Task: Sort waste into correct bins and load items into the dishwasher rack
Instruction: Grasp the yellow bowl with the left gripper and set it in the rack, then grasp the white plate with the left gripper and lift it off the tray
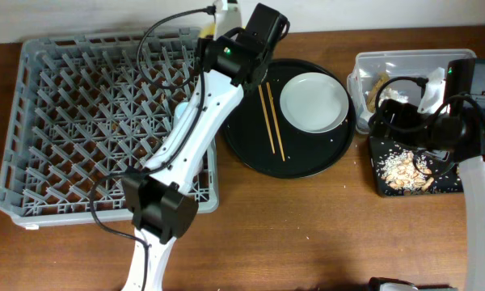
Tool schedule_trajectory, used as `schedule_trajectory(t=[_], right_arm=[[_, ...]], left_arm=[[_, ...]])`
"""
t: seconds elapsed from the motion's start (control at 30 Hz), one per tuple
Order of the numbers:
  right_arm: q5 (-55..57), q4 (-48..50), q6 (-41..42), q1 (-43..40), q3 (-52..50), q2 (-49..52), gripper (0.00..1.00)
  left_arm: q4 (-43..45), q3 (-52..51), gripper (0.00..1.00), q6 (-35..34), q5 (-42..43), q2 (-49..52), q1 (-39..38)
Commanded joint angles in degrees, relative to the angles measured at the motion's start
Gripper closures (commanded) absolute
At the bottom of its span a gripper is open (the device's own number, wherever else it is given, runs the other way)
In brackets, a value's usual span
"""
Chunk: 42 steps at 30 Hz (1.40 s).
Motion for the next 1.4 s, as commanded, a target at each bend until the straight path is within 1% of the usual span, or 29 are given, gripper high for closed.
schedule_trajectory(t=[0.0, 0.07, 0.13, 0.23, 0.3, 0.37, 0.57, 0.63, 0.73, 0.77, 0.83, 0.9, 1.0, 1.1, 1.17, 1.2, 1.23, 1.27, 1.3, 1.33, 1.37], right_arm=[[0.52, -0.04, -0.42, -0.31, -0.42, 0.11, 0.02], [0.52, -0.04, -0.42, -0.31, -0.42, 0.11, 0.02], [0.52, -0.04, -0.42, -0.31, -0.42, 0.11, 0.02], [0.52, -0.04, -0.42, -0.31, -0.42, 0.11, 0.02], [0.52, -0.04, -0.42, -0.31, -0.42, 0.11, 0.02], [0.52, -0.04, -0.42, -0.31, -0.42, 0.11, 0.02], [0.52, -0.04, -0.42, -0.31, -0.42, 0.11, 0.02], [0.52, -0.04, -0.42, -0.31, -0.42, 0.11, 0.02], [0.52, -0.04, -0.42, -0.31, -0.42, 0.11, 0.02], [0.52, -0.04, -0.42, -0.31, -0.42, 0.11, 0.02], [0.52, -0.04, -0.42, -0.31, -0.42, 0.11, 0.02], [0.52, -0.04, -0.42, -0.31, -0.42, 0.11, 0.02], [0.52, -0.04, -0.42, -0.31, -0.42, 0.11, 0.02], [0.52, -0.04, -0.42, -0.31, -0.42, 0.11, 0.02], [0.52, -0.04, -0.42, -0.31, -0.42, 0.11, 0.02], [0.52, -0.04, -0.42, -0.31, -0.42, 0.11, 0.02], [0.52, -0.04, -0.42, -0.31, -0.42, 0.11, 0.02], [0.52, -0.04, -0.42, -0.31, -0.42, 0.11, 0.01], [0.52, -0.04, -0.42, -0.31, -0.42, 0.11, 0.01], [0.52, -0.04, -0.42, -0.31, -0.42, 0.11, 0.02], [0.52, -0.04, -0.42, -0.31, -0.42, 0.11, 0.02]], left_arm=[[4.63, 0.07, 1.0, 0.24, -23.39, 6.64, 3.65], [8.07, 0.07, 1.0, 0.24, -27.08, 10.78, 6.47], [11.1, 0.07, 1.0, 0.24, -27.19, 13.51, 9.18], [16.06, 0.07, 1.0, 0.24, -26.91, 15.58, 11.06], [16.46, 0.07, 1.0, 0.24, -25.29, 16.63, 11.58], [16.55, 0.07, 1.0, 0.24, -21.44, 18.82, 12.26], [15.45, 0.07, 1.0, 0.26, -20.85, 21.05, 10.8], [13.88, 0.07, 1.0, 0.26, -17.59, 21.14, 9.49], [12.74, 0.07, 0.99, 0.26, -17.44, 21.14, 8.28], [11.74, 0.07, 0.96, 0.26, -17.46, 21.14, 7.91], [8.52, 0.07, 0.59, 0.26, -17.46, 21.14, 6.69], [6.67, 0.09, 0.49, 0.28, -17.51, 21.14, 5.66], [4.07, 0.15, 0.42, 0.44, -17.49, 21.14, 3.8], [4.09, 1.53, 0.42, 6.69, -17.44, 21.14, 2.84], [3.93, 3.98, 0.41, 8.35, -17.44, 21.14, 2.27], [3.65, 6.05, 0.38, 9.4, -16.94, 21.11, 1.81], [1.51, 11.47, 0.32, 12.5, -13.11, 21.11, 1.11], [-0.94, 15.54, 0.28, 13.2, -8.59, 21.11, 0.57], [-3.96, 19.85, 0.24, 13.2, -1.66, 21.11, -0.07], [-7.61, 25.35, 0.2, 13.18, 14.1, 21.11, -0.57], [-8.74, 27.43, 0.19, 13.18, 26.18, 21.11, -0.59]])
